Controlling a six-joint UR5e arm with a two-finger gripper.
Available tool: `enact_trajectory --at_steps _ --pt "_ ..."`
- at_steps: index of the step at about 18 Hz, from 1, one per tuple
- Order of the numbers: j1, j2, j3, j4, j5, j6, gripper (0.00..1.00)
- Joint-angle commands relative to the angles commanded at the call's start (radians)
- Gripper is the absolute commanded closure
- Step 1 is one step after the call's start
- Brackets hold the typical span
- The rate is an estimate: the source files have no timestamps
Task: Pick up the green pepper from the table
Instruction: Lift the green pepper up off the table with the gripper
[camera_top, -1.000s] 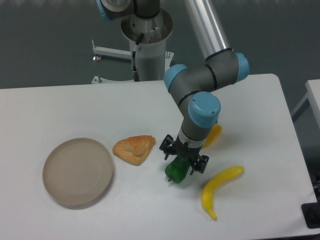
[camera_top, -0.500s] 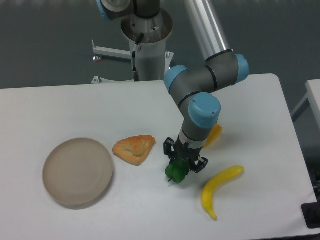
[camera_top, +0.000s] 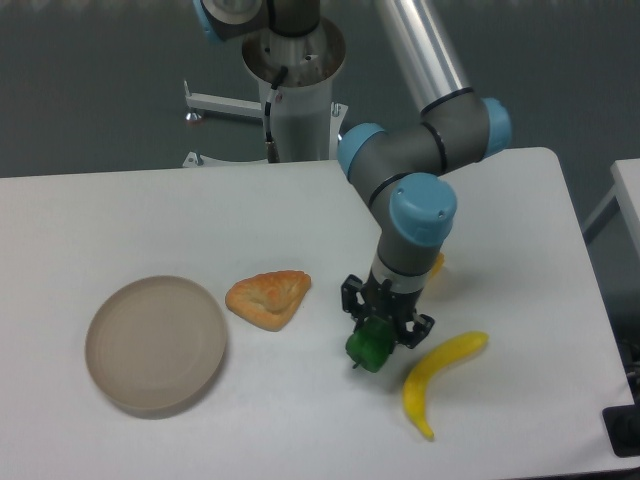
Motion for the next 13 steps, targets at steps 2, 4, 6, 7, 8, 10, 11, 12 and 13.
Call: enact_trajectory --at_steps 2,4,6,7,8,10,11,12,13 --pt "0.031 -0.002 0.029 -0.008 0.000 0.075 0.56" --pt "0.063 0.002 0.042 -0.006 0.002 0.166 0.56" --pt "0.083 -0.005 0.066 -0.011 0.002 0.223 0.56" --pt "0.095 -0.009 0.072 -0.009 0.003 0.236 0.56" --pt "0.107 -0.014 0.075 -0.006 0.009 0.259 0.56" --pt "0.112 -0.018 0.080 -0.003 0.037 0.321 0.56" --pt "0.112 -0.021 0.081 -0.002 0.054 0.341 0.56" --pt "0.112 -0.023 0.086 0.000 0.069 0.345 0.56" --pt "0.112 -0.026 0.094 -0.002 0.078 0.347 0.56"
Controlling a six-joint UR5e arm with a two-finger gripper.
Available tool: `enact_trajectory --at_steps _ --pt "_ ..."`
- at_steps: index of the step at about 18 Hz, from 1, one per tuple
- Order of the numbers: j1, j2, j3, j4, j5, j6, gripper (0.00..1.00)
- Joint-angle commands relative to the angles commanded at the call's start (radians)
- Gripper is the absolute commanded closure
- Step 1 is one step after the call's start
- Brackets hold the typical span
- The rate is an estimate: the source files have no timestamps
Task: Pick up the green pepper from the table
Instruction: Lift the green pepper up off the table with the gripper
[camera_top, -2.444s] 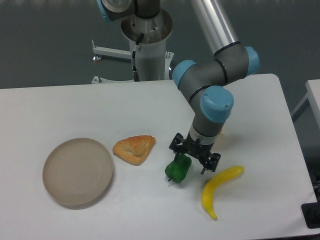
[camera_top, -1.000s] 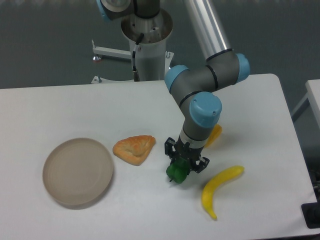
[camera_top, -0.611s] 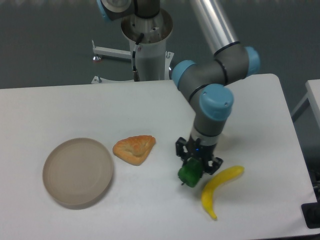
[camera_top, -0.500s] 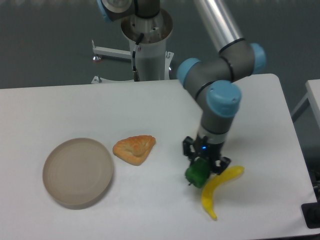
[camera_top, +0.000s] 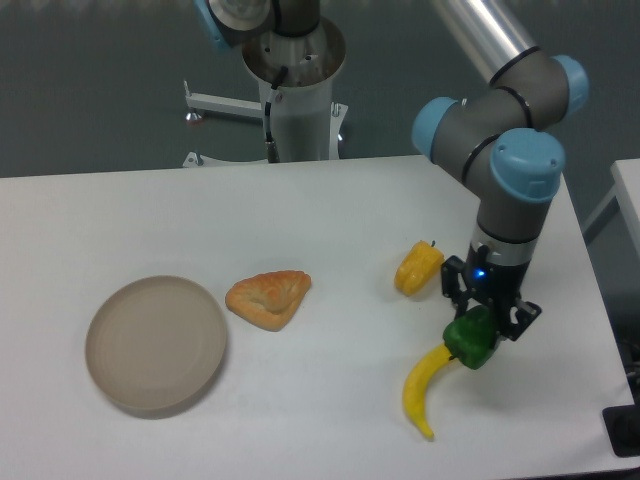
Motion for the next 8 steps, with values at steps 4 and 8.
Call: enact_trajectory --at_steps 4,8 --pt "0.000 -0.006 0.009 0.000 0.005 0.002 0.56" --pt "-0.002 -0.005 0.009 0.000 0.006 0.000 0.56"
